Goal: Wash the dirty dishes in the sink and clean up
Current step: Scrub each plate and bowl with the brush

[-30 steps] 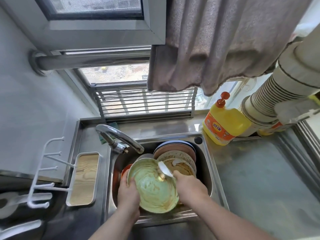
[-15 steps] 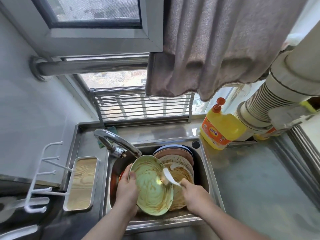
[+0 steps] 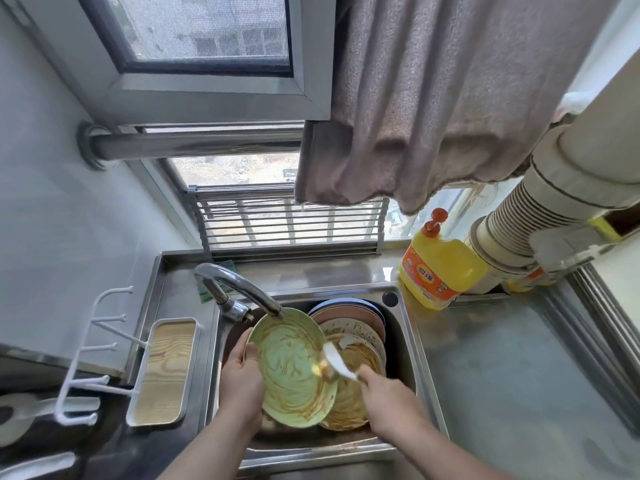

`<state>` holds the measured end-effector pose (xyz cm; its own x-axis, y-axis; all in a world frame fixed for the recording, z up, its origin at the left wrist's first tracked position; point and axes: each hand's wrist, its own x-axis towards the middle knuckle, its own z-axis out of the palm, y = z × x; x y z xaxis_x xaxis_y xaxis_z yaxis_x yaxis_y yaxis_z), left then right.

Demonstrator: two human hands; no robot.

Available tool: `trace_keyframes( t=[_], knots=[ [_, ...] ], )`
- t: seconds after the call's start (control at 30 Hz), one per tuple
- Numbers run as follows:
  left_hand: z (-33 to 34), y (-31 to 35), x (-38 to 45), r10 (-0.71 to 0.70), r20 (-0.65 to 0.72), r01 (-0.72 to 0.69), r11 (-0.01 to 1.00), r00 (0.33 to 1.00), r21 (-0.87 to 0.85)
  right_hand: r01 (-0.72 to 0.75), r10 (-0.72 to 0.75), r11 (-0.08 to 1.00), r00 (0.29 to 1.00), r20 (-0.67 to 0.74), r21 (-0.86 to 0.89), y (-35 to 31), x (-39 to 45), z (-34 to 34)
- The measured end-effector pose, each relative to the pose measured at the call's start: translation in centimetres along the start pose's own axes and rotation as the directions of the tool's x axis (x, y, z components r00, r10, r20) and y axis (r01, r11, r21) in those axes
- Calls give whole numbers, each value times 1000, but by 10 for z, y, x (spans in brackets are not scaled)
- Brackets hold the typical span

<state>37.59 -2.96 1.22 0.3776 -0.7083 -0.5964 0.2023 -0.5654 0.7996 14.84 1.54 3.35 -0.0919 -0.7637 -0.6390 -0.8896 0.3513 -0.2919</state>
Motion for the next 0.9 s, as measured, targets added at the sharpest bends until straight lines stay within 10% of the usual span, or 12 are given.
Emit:
trace_keyframes(
  t=[0.33, 0.53, 0.9],
  knots=[
    [6, -23, -9, -120, 20, 121, 992, 993, -22, 103, -94, 984, 993, -67, 146, -53, 12, -7],
    [-7, -5, 16, -20, -78, 22, 999, 997, 30, 255, -312, 905, 942, 124, 342, -55, -37, 20],
    [-15, -27, 8, -64, 68, 63, 998, 996, 13, 118, -115, 992, 992, -58, 50, -29, 11, -25]
  ],
)
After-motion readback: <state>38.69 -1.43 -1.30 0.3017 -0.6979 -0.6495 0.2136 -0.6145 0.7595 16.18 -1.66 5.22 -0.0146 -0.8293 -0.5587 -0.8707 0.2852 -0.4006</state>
